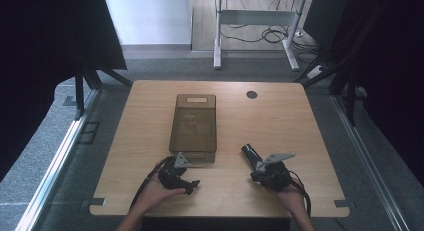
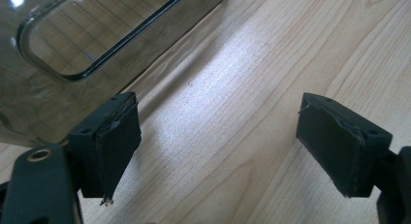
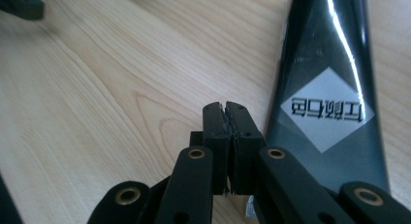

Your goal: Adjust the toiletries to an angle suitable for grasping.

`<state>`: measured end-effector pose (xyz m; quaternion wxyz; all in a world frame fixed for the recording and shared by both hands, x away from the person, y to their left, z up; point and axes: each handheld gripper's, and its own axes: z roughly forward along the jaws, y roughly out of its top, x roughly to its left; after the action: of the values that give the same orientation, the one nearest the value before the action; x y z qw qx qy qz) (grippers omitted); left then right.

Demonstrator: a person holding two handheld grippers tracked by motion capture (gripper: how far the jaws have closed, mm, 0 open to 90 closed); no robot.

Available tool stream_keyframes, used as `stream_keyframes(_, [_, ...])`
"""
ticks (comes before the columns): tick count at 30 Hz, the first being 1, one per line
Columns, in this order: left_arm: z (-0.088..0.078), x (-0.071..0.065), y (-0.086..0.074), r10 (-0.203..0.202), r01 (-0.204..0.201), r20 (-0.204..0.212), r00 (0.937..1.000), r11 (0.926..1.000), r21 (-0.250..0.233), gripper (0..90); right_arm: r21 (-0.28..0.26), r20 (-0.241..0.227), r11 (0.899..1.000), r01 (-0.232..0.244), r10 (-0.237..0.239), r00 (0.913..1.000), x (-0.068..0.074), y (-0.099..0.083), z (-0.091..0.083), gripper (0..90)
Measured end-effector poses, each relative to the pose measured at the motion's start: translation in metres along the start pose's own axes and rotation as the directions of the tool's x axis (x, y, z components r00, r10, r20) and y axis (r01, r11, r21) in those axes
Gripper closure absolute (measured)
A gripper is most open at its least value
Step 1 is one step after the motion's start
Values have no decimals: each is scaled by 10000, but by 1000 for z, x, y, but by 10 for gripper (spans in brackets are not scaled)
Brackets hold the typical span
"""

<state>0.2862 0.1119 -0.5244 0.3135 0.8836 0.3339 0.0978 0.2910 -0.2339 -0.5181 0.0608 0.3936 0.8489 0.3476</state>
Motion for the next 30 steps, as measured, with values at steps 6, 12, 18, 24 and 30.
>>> stream_keyframes(6, [2, 0, 0, 1, -1, 1, 10000, 10000, 92, 163, 204, 237, 9997, -99, 94, 9997, -6, -3, 2, 869])
stream_keyframes(12, [3, 0, -1, 26, -26, -15, 10000, 9999, 150, 163, 205, 350, 9992, -355, 347, 9988, -12, -6, 1, 869])
stream_keyframes(18, [4, 0, -1, 14, -14, -15, 10000, 9998, 198, 164, 159, 487, 9988, -469, 461, 9977, -16, -8, -2, 869])
stream_keyframes(24, [4, 0, -1, 7, -7, 16, 10000, 9997, 243, 164, 4, 546, 9981, -612, 611, 9966, -21, -9, -6, 861])
stream_keyframes(30, [3, 1, -2, -56, 54, 122, 9999, 9998, 198, 165, -290, 307, 9983, -512, 521, 9982, -18, -5, -10, 783])
